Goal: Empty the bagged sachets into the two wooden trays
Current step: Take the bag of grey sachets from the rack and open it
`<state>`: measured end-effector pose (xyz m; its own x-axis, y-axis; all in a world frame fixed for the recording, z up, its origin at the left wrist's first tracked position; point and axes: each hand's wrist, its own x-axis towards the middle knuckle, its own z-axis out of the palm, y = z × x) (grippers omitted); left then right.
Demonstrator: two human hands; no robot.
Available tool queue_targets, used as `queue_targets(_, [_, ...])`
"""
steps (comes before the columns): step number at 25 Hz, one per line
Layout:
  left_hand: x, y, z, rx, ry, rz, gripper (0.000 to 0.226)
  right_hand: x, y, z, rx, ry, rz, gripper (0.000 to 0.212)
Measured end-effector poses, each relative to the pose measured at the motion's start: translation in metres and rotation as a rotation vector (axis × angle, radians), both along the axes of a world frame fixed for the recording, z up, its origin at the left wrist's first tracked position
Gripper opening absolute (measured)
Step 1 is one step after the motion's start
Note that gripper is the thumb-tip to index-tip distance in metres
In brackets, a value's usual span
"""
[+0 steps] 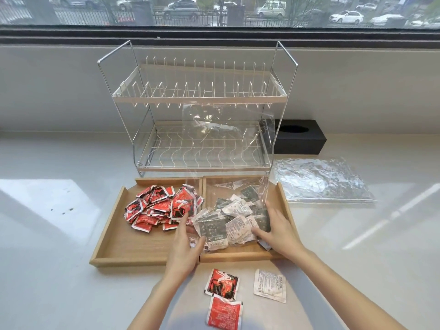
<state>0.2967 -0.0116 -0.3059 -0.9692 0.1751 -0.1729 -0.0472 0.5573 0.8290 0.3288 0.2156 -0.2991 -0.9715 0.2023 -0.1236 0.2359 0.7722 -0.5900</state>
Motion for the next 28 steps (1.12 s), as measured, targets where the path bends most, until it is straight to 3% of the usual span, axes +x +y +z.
queue_targets(3, [0.001, 0.013, 0.01, 0.04, -0.039, 0.049, 0.075, -0.004, -0.003, 0.001, -0.163, 0.048, -0.112, 0.078])
queue_targets(6, [-0.006, 0.022, 0.014, 0.077, -0.133, 0.086, 0.039, -0.003, -0.005, 0.008, -0.162, 0.022, -0.13, 0.047])
queue_targets(9, [-0.009, 0.021, 0.015, 0.072, -0.09, 0.029, 0.008, 0.004, -0.001, 0.017, -0.137, 0.092, -0.06, 0.039])
queue_targets(11, [-0.008, 0.021, 0.024, 0.141, -0.081, 0.021, 0.011, 0.01, 0.0, 0.027, -0.13, 0.119, -0.032, 0.039])
queue_targets(14, [-0.006, 0.027, 0.048, 0.277, -0.128, -0.017, 0.017, 0.013, 0.004, 0.045, -0.119, 0.094, -0.009, 0.021])
queue_targets(17, [-0.013, 0.03, 0.068, 0.25, -0.167, -0.066, 0.025, 0.013, 0.012, 0.065, -0.153, 0.017, -0.05, 0.04])
queue_targets(19, [-0.018, 0.029, 0.08, 0.346, -0.328, -0.085, 0.027, 0.015, 0.016, 0.079, -0.288, -0.013, -0.13, 0.039])
queue_targets(22, [-0.02, 0.025, 0.096, 0.512, -0.569, -0.127, 0.018, 0.023, 0.021, 0.103, -0.548, -0.056, -0.219, 0.013])
queue_targets(25, [-0.015, 0.02, 0.105, 0.605, -0.689, -0.139, 0.013, 0.031, 0.021, 0.119, -0.682, -0.099, -0.223, 0.018])
queue_targets(28, [-0.001, 0.014, 0.099, 0.632, -0.788, -0.107, 0.014, 0.04, 0.018, 0.113, -0.68, -0.197, -0.248, 0.02])
